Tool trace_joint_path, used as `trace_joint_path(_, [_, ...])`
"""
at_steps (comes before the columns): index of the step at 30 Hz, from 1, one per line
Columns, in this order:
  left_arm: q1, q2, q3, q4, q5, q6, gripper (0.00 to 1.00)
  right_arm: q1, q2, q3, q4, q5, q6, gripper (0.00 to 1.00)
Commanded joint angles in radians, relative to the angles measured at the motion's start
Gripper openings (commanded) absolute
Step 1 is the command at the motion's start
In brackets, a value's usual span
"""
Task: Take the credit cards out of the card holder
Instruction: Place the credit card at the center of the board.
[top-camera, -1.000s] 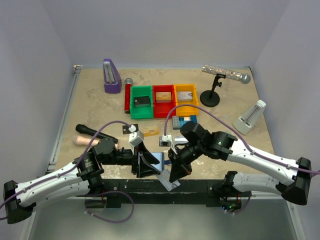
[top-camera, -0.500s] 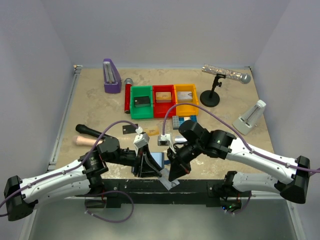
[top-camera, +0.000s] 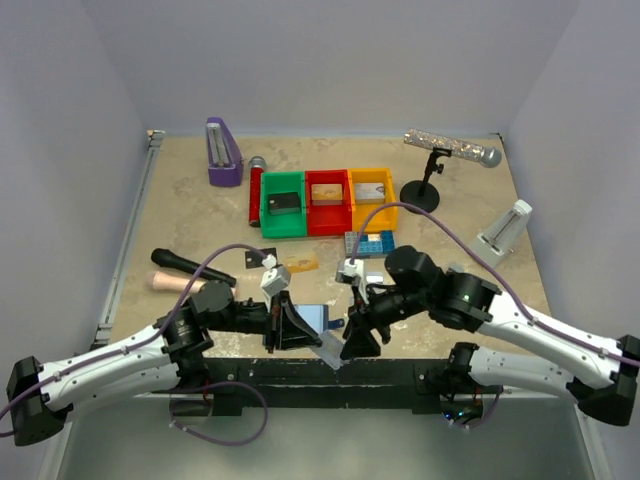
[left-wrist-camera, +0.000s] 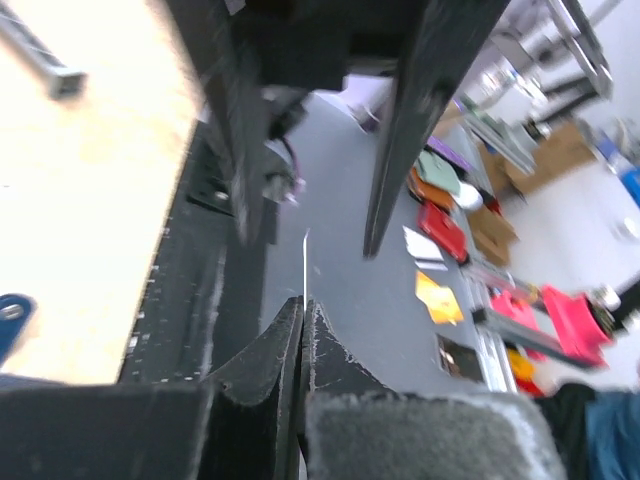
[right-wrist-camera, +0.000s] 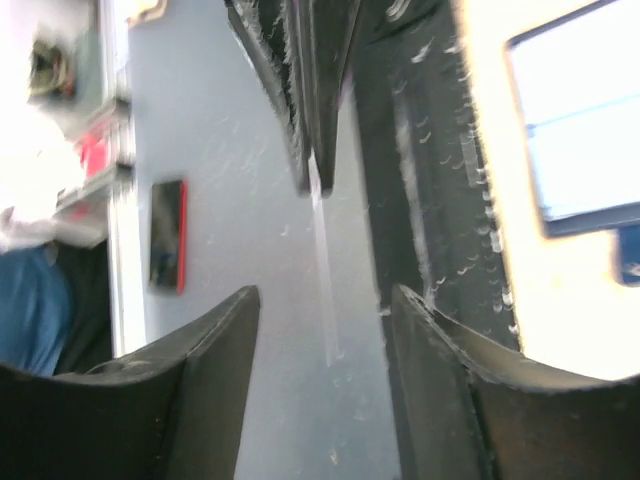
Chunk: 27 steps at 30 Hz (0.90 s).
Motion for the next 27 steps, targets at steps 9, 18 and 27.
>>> trace_joint_path(9, [-0.001,-0.401,-0.373,0.294,-0.652,-0.278,0.0,-0.082,-0.383,-0.321,0.491,0.37,0.444,0.62])
trace_joint_path(18, [-0.001,-0.432,-0.394,0.397,-0.686,-0.295,0.0,-0.08,-0.29,-0.368,0.639,0.39,0.561,0.6])
trace_joint_path(27, [-0.001,-0.419,-0.41,0.42,-0.687,-0.321,0.0,-0.082,-0.267,-0.39,0.736,0.368,0.584,0.49])
